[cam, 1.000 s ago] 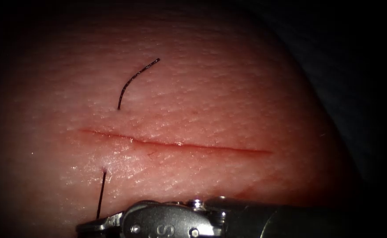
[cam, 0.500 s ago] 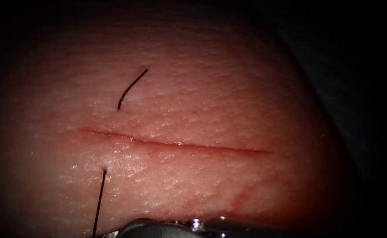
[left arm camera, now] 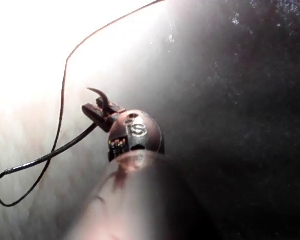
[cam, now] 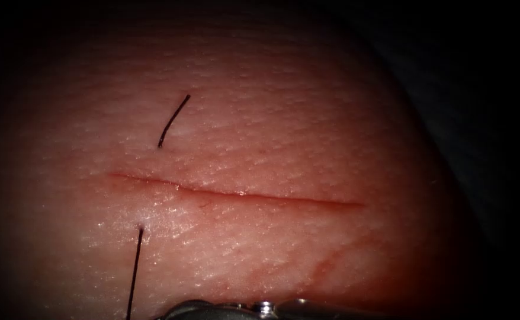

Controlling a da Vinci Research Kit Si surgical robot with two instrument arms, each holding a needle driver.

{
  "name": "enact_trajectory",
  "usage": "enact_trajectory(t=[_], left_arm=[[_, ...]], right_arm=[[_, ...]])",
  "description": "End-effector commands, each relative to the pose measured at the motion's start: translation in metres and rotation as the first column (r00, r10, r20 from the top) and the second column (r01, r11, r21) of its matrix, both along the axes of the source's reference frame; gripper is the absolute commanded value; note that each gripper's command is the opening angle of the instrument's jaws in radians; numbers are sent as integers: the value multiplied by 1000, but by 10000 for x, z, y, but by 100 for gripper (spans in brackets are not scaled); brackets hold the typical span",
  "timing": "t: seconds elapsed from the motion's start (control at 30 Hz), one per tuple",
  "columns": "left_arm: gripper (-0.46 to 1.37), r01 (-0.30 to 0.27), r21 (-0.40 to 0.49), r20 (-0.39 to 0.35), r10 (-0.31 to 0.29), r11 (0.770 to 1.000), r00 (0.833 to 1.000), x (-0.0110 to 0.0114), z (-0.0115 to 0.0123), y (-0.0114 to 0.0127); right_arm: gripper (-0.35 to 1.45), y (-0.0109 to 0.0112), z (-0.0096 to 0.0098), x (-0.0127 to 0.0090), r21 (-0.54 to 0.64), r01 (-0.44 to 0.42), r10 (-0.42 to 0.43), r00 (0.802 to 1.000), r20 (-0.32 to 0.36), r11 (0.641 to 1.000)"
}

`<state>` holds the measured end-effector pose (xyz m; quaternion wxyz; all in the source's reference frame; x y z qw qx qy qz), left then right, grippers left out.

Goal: Wound Closure
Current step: Grasp the suture and pull it down with the right hand until the only a short end it left, then adjust the short end with the right

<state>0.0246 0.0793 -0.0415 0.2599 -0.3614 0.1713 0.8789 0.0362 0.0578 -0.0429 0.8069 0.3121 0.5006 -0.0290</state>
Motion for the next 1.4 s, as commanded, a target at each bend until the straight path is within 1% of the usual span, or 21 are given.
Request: enact_trajectory(t=[0.03,0.23,0.27,0.3,0.37,0.43,0.47,0.5,0.53,0.6,0.63,0.7,0.77,0.97,1.03,1.13,1.23,1.3,1.33,1.37,1.4], left_arm=[[-35,-9,7,4,9,1000,1000,0,0,0],[-35,-10,7,5,10,1000,1000,1,1,0],[-35,-10,7,5,10,1000,1000,1,1,0],[-35,-10,7,5,10,1000,1000,1,1,0],[-35,-10,7,5,10,1000,1000,1,1,1],[-35,-10,7,5,10,1000,1000,1,1,1],[-35,-10,7,5,10,1000,1000,1,1,1],[-35,-10,7,5,10,1000,1000,1,1,1],[-35,-10,7,5,10,1000,1000,1,1,1],[-35,-10,7,5,10,1000,1000,1,1,1],[-35,-10,7,4,10,1000,1000,1,1,0],[-35,-10,7,5,10,1000,1000,1,1,1],[-35,-10,7,5,10,1000,1000,1,1,1],[-35,-11,7,5,10,1000,1000,1,2,2],[-35,-10,7,5,10,1000,1000,1,2,1],[-35,-10,7,5,10,1000,1000,1,2,1],[-35,-10,7,5,10,1000,1000,0,2,1],[-35,-10,7,5,10,1000,1000,0,2,1],[-35,-10,7,5,10,1000,1000,0,2,1],[-35,-9,7,5,9,1000,1000,0,2,1],[-35,-9,7,5,9,1000,1000,0,2,1]], right_arm=[[-35,0,0,1,3,2,-2,1000,1,1000],[-35,-1,-2,-1,30,0,-1,1000,13,1000],[-28,0,-3,-2,32,-3,2,1000,8,999],[-14,2,-4,-2,39,-8,8,1000,6,999],[23,9,-7,-4,47,-24,24,1000,-10,999],[56,17,-10,-8,41,-42,43,999,-4,998],[74,21,-13,-10,37,-55,55,999,0,998],[86,25,-15,-14,33,-67,67,998,4,997],[107,34,-19,-22,27,-82,82,997,7,996],[117,40,-22,-28,6,-88,88,996,-1,996],[127,46,-25,-39,-15,-105,105,994,-1,994],[137,50,-26,-50,-31,-129,129,992,9,991],[141,55,-27,-59,-36,-149,150,988,22,988],[139,71,-26,-75,-28,-176,177,983,38,984],[127,77,-25,-78,-21,-187,187,982,29,982],[123,94,-22,-84,38,-323,321,946,44,946],[120,108,-17,-89,84,-409,403,912,76,909],[117,121,-8,-93,122,-493,481,870,110,862],[117,122,-7,-93,125,-505,493,863,115,854],[117,130,0,-94,139,-547,530,836,145,825],[117,132,2,-94,145,-556,536,829,156,818]])
